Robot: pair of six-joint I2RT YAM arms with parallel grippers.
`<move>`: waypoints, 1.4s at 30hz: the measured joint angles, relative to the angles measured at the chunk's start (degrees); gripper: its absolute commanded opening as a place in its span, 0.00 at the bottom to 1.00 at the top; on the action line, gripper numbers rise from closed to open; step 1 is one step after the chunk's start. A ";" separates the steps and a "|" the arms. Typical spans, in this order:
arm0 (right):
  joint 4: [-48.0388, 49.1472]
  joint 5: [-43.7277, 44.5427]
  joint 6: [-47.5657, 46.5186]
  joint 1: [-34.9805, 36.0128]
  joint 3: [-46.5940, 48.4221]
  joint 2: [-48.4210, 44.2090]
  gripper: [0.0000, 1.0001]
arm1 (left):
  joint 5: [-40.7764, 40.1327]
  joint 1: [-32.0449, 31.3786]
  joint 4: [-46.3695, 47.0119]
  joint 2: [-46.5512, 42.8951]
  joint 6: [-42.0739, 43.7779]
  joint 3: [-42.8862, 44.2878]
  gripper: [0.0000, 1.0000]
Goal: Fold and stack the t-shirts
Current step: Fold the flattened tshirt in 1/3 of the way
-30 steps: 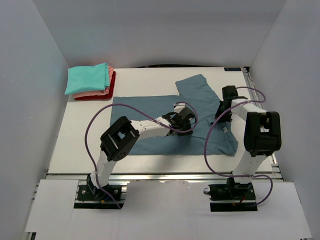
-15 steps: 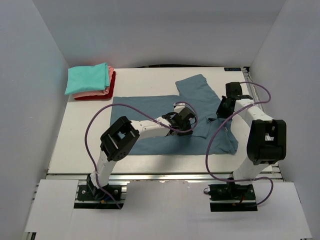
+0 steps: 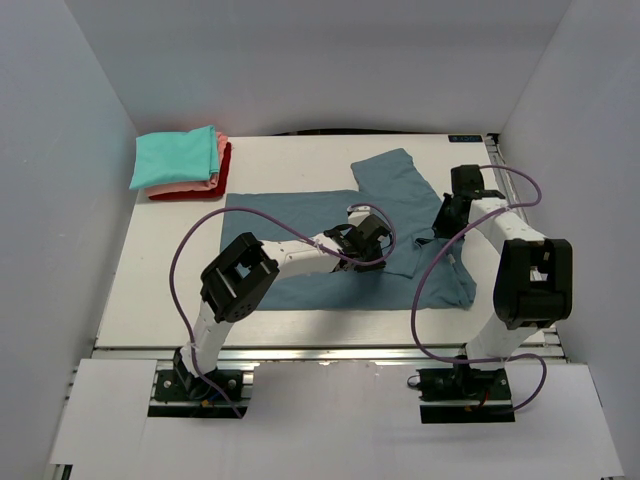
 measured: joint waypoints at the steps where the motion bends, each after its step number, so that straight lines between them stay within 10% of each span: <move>1: 0.02 0.00 0.02 0.00 0.00 0.00 0.00 | 0.00 0.00 0.00 0.00 0.00 0.00 0.36; 25: 0.04 -1.53 0.42 0.00 0.00 1.33 0.00 | -0.11 0.00 -0.02 0.00 0.02 -0.02 0.36; 42: 0.02 -1.70 -0.20 0.00 0.00 4.00 0.22 | -0.20 0.00 -0.81 0.00 0.44 -0.02 0.36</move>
